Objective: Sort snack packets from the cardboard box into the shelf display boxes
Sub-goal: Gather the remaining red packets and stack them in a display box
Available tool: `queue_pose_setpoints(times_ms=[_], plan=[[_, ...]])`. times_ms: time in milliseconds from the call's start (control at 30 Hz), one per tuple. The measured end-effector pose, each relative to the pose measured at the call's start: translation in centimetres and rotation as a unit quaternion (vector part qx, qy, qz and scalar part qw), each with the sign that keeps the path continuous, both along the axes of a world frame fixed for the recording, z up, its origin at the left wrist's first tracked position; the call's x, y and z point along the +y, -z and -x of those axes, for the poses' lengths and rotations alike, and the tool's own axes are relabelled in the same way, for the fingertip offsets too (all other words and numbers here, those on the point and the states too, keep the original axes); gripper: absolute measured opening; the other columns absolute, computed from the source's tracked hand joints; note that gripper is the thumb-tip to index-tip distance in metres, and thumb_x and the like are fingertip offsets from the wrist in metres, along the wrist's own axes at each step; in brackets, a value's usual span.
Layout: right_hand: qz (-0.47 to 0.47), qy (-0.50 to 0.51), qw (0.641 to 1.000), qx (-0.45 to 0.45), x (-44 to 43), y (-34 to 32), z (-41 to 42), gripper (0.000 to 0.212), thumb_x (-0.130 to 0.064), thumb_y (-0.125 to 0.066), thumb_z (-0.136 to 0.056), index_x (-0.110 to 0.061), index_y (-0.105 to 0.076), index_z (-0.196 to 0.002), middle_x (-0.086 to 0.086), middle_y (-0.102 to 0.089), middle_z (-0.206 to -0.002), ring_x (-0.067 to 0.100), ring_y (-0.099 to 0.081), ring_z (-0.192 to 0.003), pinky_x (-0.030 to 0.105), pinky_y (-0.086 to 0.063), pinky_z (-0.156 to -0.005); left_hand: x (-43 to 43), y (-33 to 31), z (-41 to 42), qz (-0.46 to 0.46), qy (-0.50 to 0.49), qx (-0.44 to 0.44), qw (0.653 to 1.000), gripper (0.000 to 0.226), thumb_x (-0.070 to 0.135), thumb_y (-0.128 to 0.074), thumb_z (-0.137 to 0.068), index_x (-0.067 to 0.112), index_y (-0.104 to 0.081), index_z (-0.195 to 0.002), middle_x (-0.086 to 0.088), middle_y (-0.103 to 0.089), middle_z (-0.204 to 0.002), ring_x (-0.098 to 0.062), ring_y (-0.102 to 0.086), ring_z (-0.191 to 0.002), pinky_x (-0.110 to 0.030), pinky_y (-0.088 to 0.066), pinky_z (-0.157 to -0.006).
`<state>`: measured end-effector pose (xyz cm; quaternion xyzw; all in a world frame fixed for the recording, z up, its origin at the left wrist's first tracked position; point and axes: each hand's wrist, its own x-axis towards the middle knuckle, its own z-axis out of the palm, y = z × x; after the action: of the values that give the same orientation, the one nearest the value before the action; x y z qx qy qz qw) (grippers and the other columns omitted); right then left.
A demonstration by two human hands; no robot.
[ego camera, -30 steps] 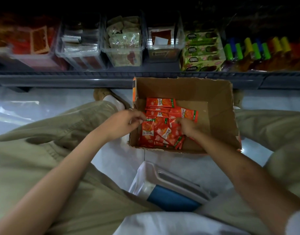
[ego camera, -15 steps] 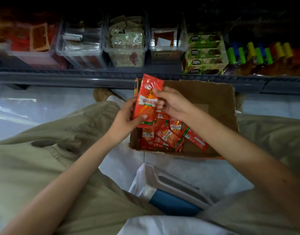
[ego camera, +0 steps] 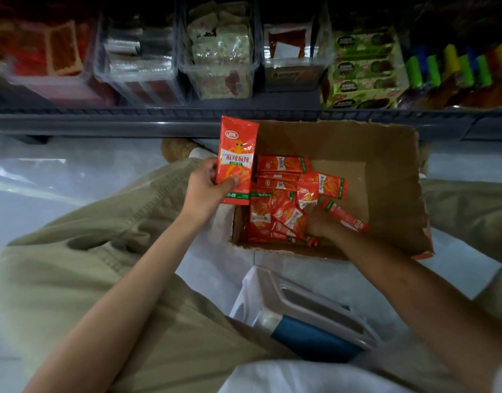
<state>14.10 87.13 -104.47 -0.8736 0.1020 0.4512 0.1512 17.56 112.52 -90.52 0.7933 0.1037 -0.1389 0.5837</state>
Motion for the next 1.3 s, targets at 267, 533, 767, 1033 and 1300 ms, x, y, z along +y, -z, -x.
queue_pose_setpoints(times_ms=[267, 533, 767, 1033, 1300], plan=[[0.029, -0.116, 0.992, -0.050, -0.4, -1.9, -0.6, 0.042, -0.023, -0.048, -0.095, -0.016, -0.045, -0.137, 0.014, -0.054, -0.132, 0.029, -0.057, -0.113, 0.034, -0.048, -0.088, -0.3, 0.3, 0.0, -0.030, -0.022, 0.037, 0.999, 0.031, 0.001, -0.068, -0.083, 0.013, -0.051, -0.106, 0.008, -0.062, -0.091, -0.003, -0.062, -0.079, -0.016, -0.053, -0.066], [-0.216, 0.213, 0.948, -0.098, -2.8, -10.2, -1.3, 0.035, -0.004, -0.061, -0.088, -0.008, -0.058, -0.122, 0.006, -0.062, -0.115, 0.018, -0.060, -0.099, 0.025, -0.046, -0.081, -5.3, -1.8, -1.7, -0.071, 0.050, 0.015, 0.996, 0.040, 0.016, -0.070, -0.083, 0.015, -0.050, -0.117, 0.000, -0.061, -0.109, -0.018, -0.061, -0.103, -0.037, -0.050, -0.089], [-0.447, 0.317, 0.808, -0.217, -2.2, -19.3, -2.3, 0.016, -0.021, -0.056, -0.094, -0.023, -0.060, -0.109, 0.001, -0.068, -0.108, 0.016, -0.065, -0.098, 0.035, -0.050, -0.094, -12.2, -5.5, -1.8, 0.008, 0.066, -0.015, 0.998, 0.029, 0.014, -0.069, -0.082, 0.016, -0.063, -0.110, -0.001, -0.066, -0.111, -0.016, -0.061, -0.103, -0.023, -0.047, -0.087], [-0.356, 0.127, 0.834, -0.403, -3.0, -27.0, -4.6, 0.026, -0.018, -0.046, -0.099, -0.015, -0.054, -0.124, 0.003, -0.060, -0.119, 0.016, -0.056, -0.111, 0.032, -0.043, -0.100, -16.2, -12.6, -2.9, 0.142, -0.047, -0.062, 0.987, 0.021, 0.023, -0.039, -0.102, 0.012, -0.053, -0.112, -0.007, -0.061, -0.111, -0.021, -0.059, -0.104, -0.039, -0.047, -0.095], [-0.313, 0.082, 0.835, -0.445, -5.4, -29.9, -4.1, 0.040, -0.018, -0.053, -0.094, -0.019, -0.027, -0.125, -0.003, -0.049, -0.119, 0.008, -0.055, -0.107, 0.020, -0.047, -0.085, -18.6, -13.9, -1.7, 0.117, 0.056, -0.235, 0.963, 0.034, 0.008, -0.056, -0.093, 0.022, -0.039, -0.118, 0.012, -0.058, -0.107, 0.007, -0.058, -0.097, -0.015, -0.047, -0.084]])
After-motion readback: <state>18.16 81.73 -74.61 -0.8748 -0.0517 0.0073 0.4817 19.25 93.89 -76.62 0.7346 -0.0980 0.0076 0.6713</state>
